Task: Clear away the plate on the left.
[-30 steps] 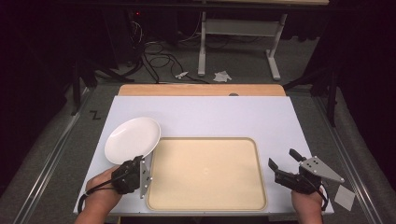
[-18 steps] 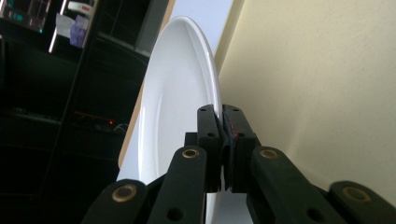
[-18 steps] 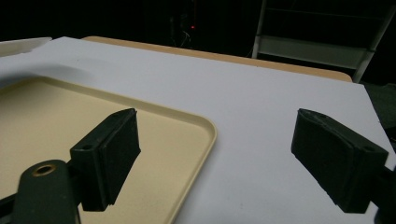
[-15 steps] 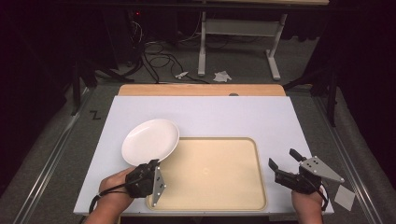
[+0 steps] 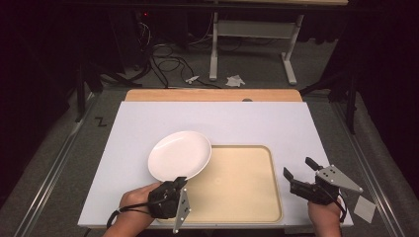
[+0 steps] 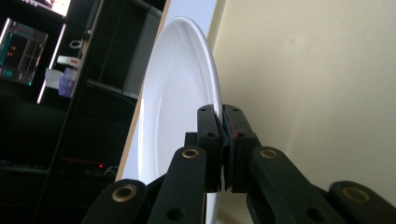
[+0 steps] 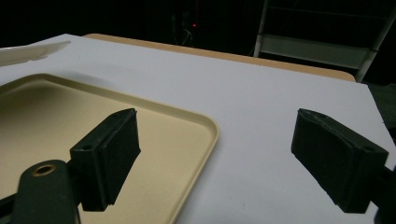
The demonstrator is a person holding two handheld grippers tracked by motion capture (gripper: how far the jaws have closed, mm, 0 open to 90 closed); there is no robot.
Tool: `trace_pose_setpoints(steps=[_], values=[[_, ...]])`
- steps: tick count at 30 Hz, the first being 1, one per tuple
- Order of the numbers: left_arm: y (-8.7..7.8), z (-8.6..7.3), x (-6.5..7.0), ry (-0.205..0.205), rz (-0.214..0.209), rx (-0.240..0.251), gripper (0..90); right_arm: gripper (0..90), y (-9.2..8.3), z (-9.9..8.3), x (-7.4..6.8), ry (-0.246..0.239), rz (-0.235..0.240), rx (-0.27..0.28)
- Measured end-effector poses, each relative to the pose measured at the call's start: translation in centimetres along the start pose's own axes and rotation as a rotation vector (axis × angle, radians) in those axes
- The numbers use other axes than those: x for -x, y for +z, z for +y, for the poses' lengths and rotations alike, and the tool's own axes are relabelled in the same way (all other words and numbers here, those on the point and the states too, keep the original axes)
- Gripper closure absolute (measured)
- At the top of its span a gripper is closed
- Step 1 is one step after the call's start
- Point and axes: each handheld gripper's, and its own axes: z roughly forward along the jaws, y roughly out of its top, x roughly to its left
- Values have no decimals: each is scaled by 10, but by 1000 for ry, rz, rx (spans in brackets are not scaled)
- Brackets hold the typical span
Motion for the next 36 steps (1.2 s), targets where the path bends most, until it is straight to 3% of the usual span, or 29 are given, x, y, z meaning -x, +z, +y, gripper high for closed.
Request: trace_pose_setpoints(steps=[3, 12, 36], values=[[0, 6, 4, 7, -18, 20, 871, 163, 1, 0, 0, 1, 0, -5], [12, 23, 12, 79, -63, 49, 871, 163, 1, -1, 1, 10, 0, -7], [31, 48, 31, 139, -132, 108, 870, 163, 0, -2, 1, 9, -6, -4]])
